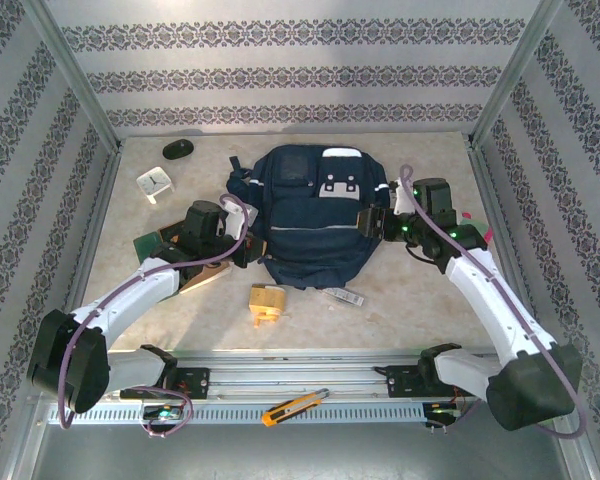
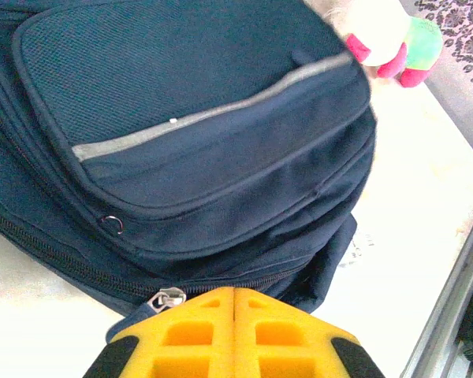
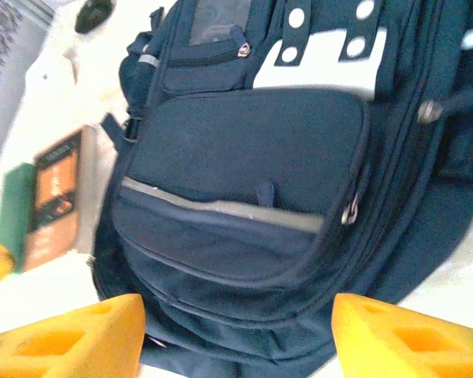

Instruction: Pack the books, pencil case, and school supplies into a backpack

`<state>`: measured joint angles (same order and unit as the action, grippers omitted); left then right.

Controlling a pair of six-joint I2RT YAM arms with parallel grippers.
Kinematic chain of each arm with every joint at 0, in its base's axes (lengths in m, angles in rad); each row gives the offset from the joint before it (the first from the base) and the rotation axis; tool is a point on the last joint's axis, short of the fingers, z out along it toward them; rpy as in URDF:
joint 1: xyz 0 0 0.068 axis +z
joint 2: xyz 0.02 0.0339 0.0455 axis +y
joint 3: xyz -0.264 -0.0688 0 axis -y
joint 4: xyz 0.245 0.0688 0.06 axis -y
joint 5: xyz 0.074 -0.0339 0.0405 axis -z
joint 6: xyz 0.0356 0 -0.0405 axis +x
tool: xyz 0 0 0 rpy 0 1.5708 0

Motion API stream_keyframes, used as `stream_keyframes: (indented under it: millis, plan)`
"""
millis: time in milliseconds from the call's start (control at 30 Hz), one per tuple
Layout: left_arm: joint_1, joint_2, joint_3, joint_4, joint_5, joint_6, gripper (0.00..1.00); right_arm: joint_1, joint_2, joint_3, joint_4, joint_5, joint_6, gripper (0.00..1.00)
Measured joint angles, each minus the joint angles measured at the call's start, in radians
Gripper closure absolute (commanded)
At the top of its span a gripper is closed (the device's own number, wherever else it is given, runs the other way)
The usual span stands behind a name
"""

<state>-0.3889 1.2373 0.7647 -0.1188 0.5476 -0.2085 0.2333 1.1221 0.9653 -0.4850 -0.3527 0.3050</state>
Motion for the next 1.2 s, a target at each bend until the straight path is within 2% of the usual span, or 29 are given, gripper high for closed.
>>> stream_keyframes:
  millis: [33, 133, 233, 333, 400, 500, 633, 800, 900, 1200]
  plan:
    - [0.000, 0.000, 0.000, -0.001, -0.014, 0.008, 0.66, 0.011, -0.009, 0.012, -0.020, 0.026, -0.030, 0.36]
    - [0.005, 0.015, 0.000, -0.018, -0.063, 0.022, 0.53, 0.059, -0.015, 0.034, -0.050, 0.082, -0.109, 0.36]
    - [0.013, 0.053, -0.003, -0.034, -0.085, 0.022, 0.44, 0.174, -0.002, 0.036, -0.052, 0.112, -0.230, 0.34]
    - [0.051, 0.111, -0.022, -0.023, -0.051, -0.002, 0.36, 0.305, 0.061, 0.050, -0.056, 0.112, -0.381, 0.33]
    - [0.077, 0.145, -0.049, -0.007, -0.019, -0.029, 0.33, 0.355, 0.121, 0.066, -0.053, 0.100, -0.467, 0.33]
    - [0.088, 0.164, -0.064, 0.000, 0.001, -0.043, 0.31, 0.365, 0.165, 0.070, -0.056, 0.093, -0.528, 0.33]
    - [0.103, 0.202, -0.118, 0.134, 0.110, -0.129, 0.27, 0.365, 0.228, 0.093, -0.049, 0.068, -0.579, 0.33]
    - [0.115, 0.313, -0.157, 0.291, 0.201, -0.235, 0.31, 0.364, 0.289, 0.103, -0.014, 0.015, -0.602, 0.33]
    - [0.116, 0.328, -0.178, 0.355, 0.232, -0.285, 0.41, 0.362, 0.287, 0.103, -0.005, 0.000, -0.605, 0.33]
    - [0.116, 0.303, -0.206, 0.441, 0.263, -0.355, 0.84, 0.357, 0.285, 0.103, 0.022, -0.009, -0.604, 0.34]
